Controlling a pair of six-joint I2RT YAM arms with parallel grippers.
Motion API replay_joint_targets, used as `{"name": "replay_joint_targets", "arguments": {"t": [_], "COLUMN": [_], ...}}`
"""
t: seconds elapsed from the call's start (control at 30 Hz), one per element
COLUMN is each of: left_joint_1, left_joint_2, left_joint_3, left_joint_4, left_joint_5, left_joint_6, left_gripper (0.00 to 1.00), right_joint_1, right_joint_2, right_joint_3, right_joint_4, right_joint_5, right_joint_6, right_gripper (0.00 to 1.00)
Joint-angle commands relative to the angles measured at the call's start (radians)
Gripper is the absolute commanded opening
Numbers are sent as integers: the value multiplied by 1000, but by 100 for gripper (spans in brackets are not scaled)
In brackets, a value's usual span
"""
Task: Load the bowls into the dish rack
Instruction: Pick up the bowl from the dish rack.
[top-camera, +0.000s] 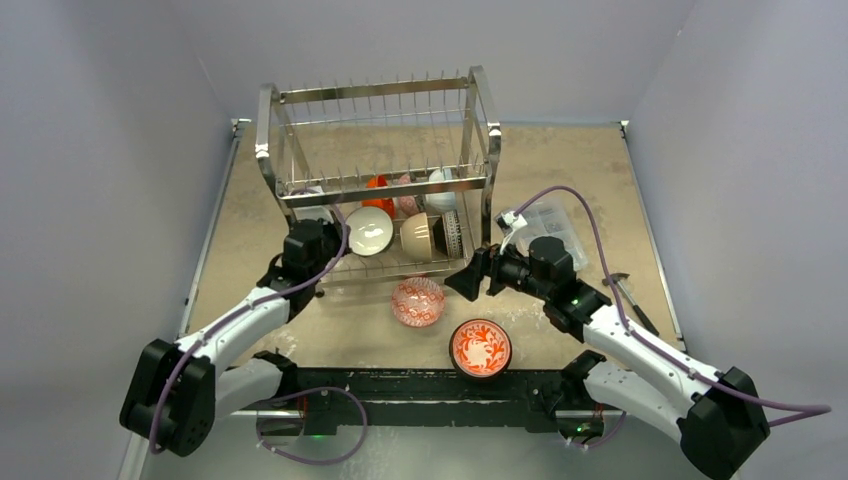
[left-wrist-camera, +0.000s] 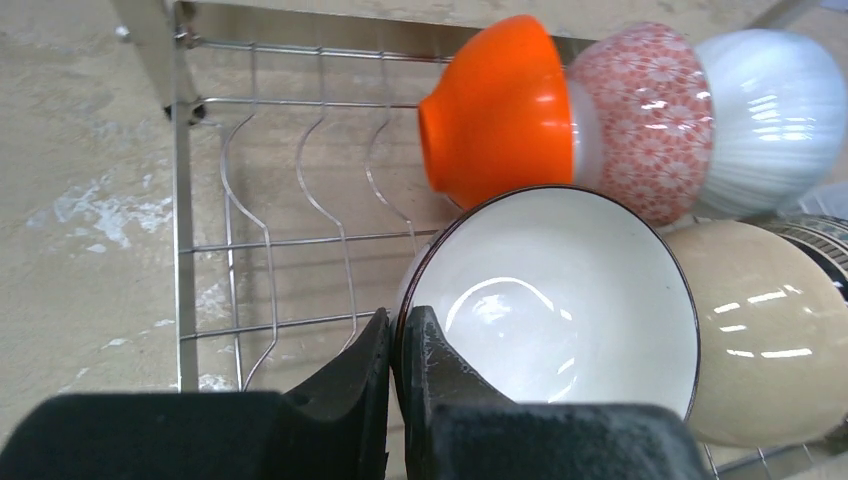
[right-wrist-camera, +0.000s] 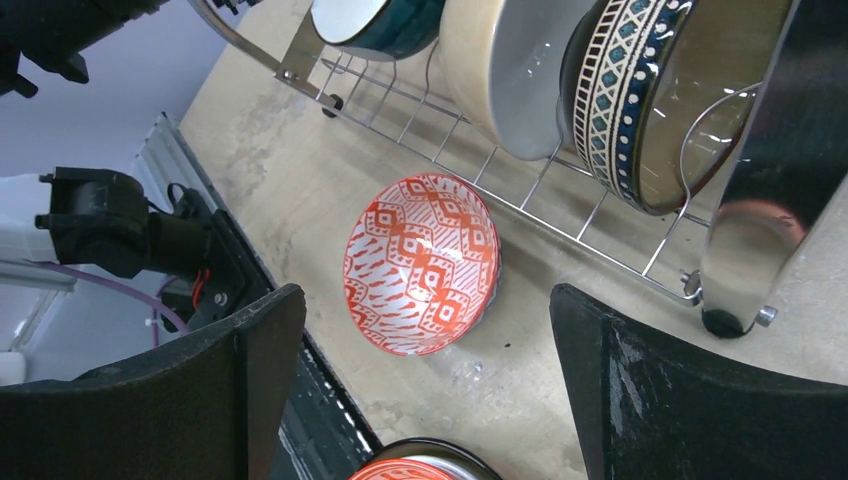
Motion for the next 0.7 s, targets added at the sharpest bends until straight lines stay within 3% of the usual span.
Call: {"name": "replay_joint_targets", "arguments": {"t": [0.0, 0.37, 0.67], "left_joint_1": [-13, -65, -70], "left_joint_2": [-107, -183, -352], "left_joint_3": [-31, -98, -164], "left_joint_4": [138, 155, 111], "left_joint_5": [84, 212, 244], "left_joint_6": [29, -29, -82], "left_gripper": [0, 0, 0], "right_joint_1": [4, 4, 4], "right_joint_2": [2, 18, 43], "right_joint_3": [-6, -34, -43], "right_joint_4": [79, 173, 220], "right_joint_5": [-49, -116, -153], "right_joint_6": [32, 101, 126], "right_gripper": [94, 94, 94]}}
